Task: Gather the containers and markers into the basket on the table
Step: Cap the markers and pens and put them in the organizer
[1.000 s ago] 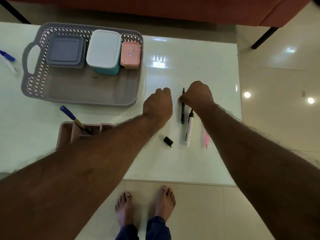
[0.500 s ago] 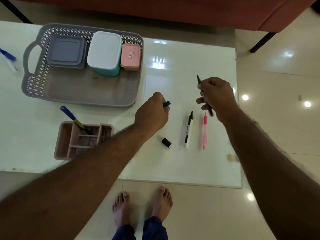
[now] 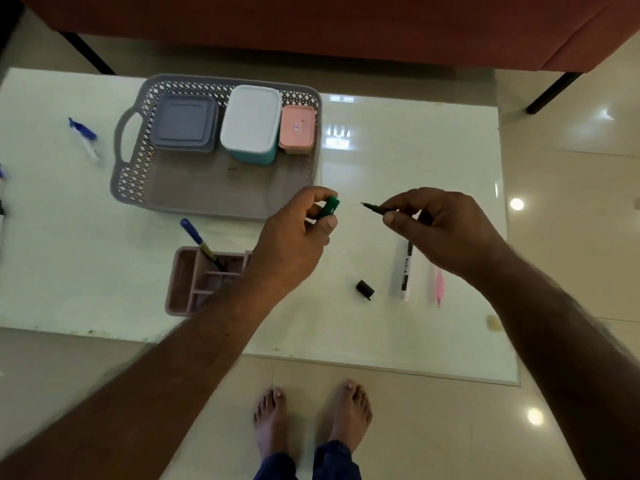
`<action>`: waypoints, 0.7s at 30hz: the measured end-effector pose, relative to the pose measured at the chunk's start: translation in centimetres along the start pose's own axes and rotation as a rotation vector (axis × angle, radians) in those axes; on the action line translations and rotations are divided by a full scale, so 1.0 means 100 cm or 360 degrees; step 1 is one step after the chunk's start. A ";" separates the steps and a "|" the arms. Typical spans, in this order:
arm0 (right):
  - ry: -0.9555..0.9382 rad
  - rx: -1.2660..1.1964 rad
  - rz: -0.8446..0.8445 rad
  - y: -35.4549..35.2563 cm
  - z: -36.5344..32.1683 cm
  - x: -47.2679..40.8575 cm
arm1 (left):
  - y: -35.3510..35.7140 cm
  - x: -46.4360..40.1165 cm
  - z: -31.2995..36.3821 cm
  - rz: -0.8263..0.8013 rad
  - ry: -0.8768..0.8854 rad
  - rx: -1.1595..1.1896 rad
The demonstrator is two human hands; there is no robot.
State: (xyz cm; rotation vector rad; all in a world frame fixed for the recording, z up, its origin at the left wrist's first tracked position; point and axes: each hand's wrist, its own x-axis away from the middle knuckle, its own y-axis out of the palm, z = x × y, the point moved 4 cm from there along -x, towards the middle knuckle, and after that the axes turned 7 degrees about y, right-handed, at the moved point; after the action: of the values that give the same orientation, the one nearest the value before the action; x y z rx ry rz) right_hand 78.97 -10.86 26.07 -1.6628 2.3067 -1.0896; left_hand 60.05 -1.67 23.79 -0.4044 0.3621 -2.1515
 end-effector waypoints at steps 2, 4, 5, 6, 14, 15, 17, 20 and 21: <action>-0.0039 -0.0031 -0.0025 0.010 -0.014 0.005 | -0.013 0.003 0.002 0.0090 -0.0158 0.0422; -0.0052 -0.0065 -0.0033 0.022 -0.026 0.012 | -0.026 0.006 0.002 0.0184 -0.0247 0.0829; -0.0049 -0.0094 -0.0027 0.028 -0.032 0.015 | -0.033 0.008 0.003 0.0218 -0.0251 0.0979; -0.0045 -0.0129 -0.0027 0.035 -0.037 0.019 | -0.038 0.010 0.003 0.0246 -0.0248 0.1096; -0.0009 -0.0291 -0.0043 0.083 -0.069 0.035 | -0.070 0.027 -0.001 0.0414 -0.0248 0.1363; -0.0011 -0.0290 -0.0036 0.085 -0.072 0.034 | -0.072 0.028 -0.003 0.0429 -0.0259 0.1357; -0.0026 -0.0284 -0.0035 0.089 -0.077 0.034 | -0.076 0.031 -0.006 0.0453 -0.0273 0.1336; -0.0042 -0.0227 -0.0049 0.095 -0.084 0.032 | -0.080 0.035 -0.009 0.0444 -0.0261 0.1204; -0.0041 -0.0217 -0.0060 0.097 -0.085 0.032 | -0.080 0.036 -0.009 0.0432 -0.0243 0.1117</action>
State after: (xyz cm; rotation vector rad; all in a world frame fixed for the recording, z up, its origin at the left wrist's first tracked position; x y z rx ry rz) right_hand 66.05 -7.96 27.62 -1.7626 2.3921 -0.9310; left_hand 51.88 -0.05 26.71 -0.1028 -0.4027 -1.8218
